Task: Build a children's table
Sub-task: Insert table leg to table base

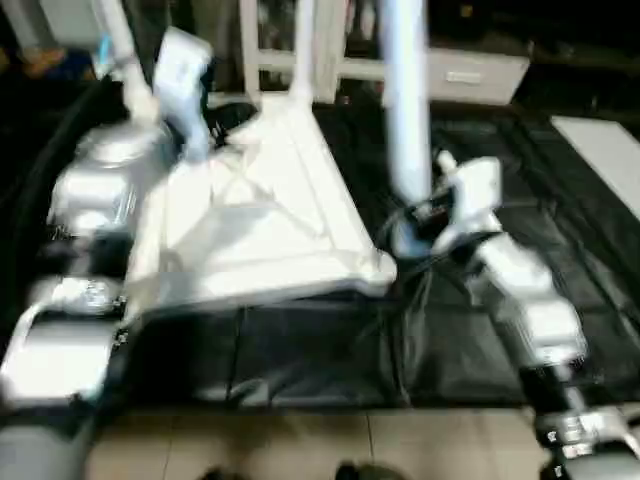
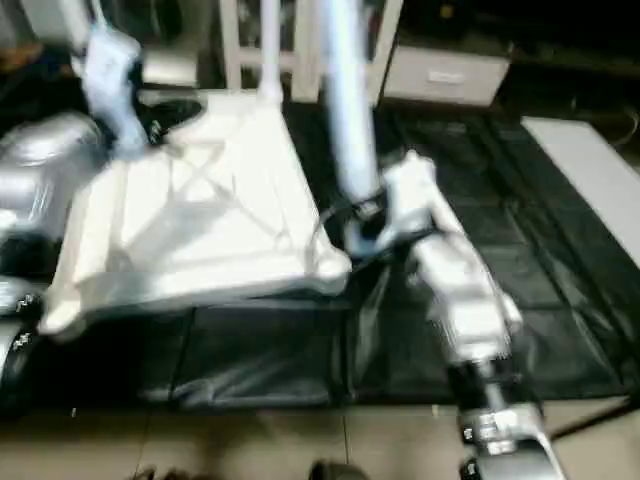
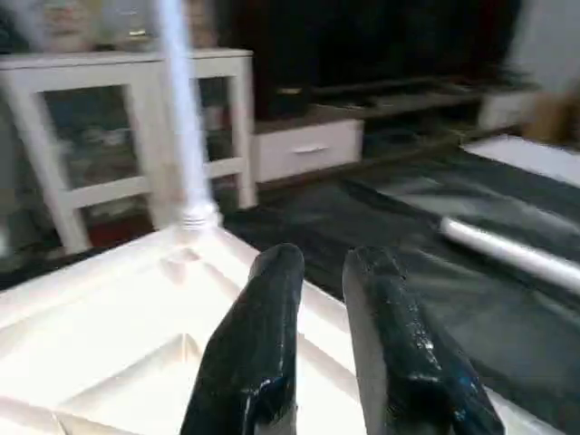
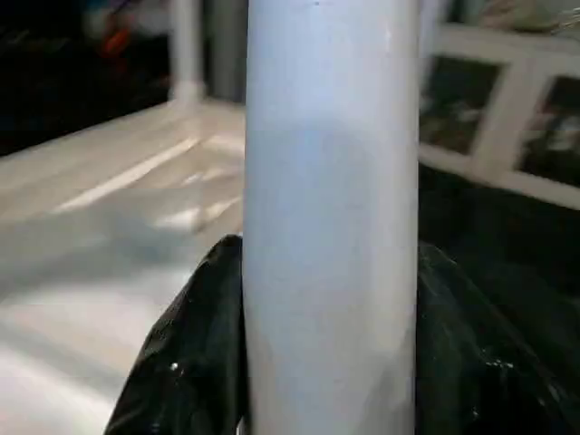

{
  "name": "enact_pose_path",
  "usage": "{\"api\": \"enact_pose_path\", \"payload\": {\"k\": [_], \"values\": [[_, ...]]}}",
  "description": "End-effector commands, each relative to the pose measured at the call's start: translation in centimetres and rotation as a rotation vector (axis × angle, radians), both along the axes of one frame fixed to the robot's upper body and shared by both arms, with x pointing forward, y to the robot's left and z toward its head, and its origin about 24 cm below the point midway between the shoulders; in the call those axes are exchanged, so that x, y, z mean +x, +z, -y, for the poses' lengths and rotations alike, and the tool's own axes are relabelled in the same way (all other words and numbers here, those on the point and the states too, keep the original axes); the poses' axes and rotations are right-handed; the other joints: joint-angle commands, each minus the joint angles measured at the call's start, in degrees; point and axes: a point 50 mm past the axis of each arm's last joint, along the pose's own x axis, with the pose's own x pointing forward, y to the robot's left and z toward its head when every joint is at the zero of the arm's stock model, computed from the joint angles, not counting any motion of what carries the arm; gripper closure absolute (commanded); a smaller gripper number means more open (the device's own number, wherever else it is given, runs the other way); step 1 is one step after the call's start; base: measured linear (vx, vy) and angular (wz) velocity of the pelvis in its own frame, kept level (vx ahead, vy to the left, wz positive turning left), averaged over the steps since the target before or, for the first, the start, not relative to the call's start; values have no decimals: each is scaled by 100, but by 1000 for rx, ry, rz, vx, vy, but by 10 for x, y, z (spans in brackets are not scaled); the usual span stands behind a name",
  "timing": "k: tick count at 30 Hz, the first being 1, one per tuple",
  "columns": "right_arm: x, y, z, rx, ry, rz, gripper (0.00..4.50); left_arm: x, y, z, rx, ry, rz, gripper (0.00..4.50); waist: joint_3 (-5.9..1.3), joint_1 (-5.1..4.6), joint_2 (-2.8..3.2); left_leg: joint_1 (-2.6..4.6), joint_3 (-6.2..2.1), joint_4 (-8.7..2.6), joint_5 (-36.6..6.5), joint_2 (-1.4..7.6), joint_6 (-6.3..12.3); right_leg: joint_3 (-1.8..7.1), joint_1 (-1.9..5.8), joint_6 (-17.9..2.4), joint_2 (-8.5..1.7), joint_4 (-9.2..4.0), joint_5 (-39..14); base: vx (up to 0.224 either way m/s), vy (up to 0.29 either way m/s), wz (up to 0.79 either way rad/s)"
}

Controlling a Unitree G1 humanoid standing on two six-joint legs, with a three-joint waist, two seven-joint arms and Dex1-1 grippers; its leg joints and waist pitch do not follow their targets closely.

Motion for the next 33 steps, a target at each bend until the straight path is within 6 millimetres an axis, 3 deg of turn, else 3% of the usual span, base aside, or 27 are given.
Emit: {"api": "enact_pose_path", "payload": {"k": [1,3,4,5,7,11,15,22,23,26,29,31,33], "values": [[-2,3,-4,-32,29,26,265,1,5,22,32,-31,1,351,-526,21,23,78,24,-339,-154,59,419,204,411,-1348,-207,-257,-391,0,0,0],[-5,0,-12,-70,61,33,265,4,3,46,100,-49,-1,351,-542,54,-9,50,14,-332,-94,49,485,195,447,-1386,-213,-230,-234,0,0,0],[-6,-1,-13,-73,65,32,265,4,4,53,118,-67,14,351,-534,77,24,51,8,-327,-98,42,525,197,444,-1365,-215,-239,-234,0,0,0],[-6,-1,-14,-73,66,31,265,4,6,58,119,-84,24,351,-533,87,6,45,5,-324,-130,36,536,199,457,-1349,-220,-256,-263,0,0,0],[-6,-2,-14,-75,60,28,265,1,17,67,32,-139,42,351,-533,98,-10,29,4,-326,-201,29,503,204,487,-1362,-236,-254,-307,0,0,0],[-5,-4,-7,-84,27,18,265,-31,65,93,-230,-482,207,351,-525,127,11,46,2,-329,-407,45,423,191,467,-1449,-237,-259,-457,0,0,0],[-4,-5,-3,-89,3,12,265,-57,77,95,-277,-704,272,351,-509,105,-5,37,8,-333,-468,58,405,181,466,-1506,-216,-235,-403,0,0,0],[-2,-7,0,-84,-20,4,265,-59,66,85,-322,-718,257,351,-486,68,-10,44,4,-349,-845,32,214,176,438,-990,-179,-369,-1386,0,0,0],[0,-5,2,-61,-34,1,265,-50,57,74,-316,-611,219,351,-494,68,15,43,-5,-355,-815,42,183,175,435,-966,-178,-350,-1343,0,0,0],[2,-2,5,-8,-51,-8,265,-34,39,59,-193,-430,193,351,-496,46,12,41,-21,-366,-866,31,178,166,431,-783,-157,-381,-1464,0,0,0],[6,5,14,123,-68,-44,265,-28,10,41,65,-323,173,351,-512,48,41,59,-36,-378,-847,41,168,168,423,-719,-163,-385,-1461,0,0,0],[10,10,28,261,-52,-119,265,-32,-26,29,269,-364,100,351,-523,25,65,73,-32,-385,-791,63,149,180,403,-800,-170,-343,-1272,0,0,0],[13,9,43,306,-9,-192,265,-44,-57,25,377,-469,4,317,-534,25,75,76,-31,-387,-699,71,191,180,420,-1040,-172,-292,-998,0,0,0]]}}
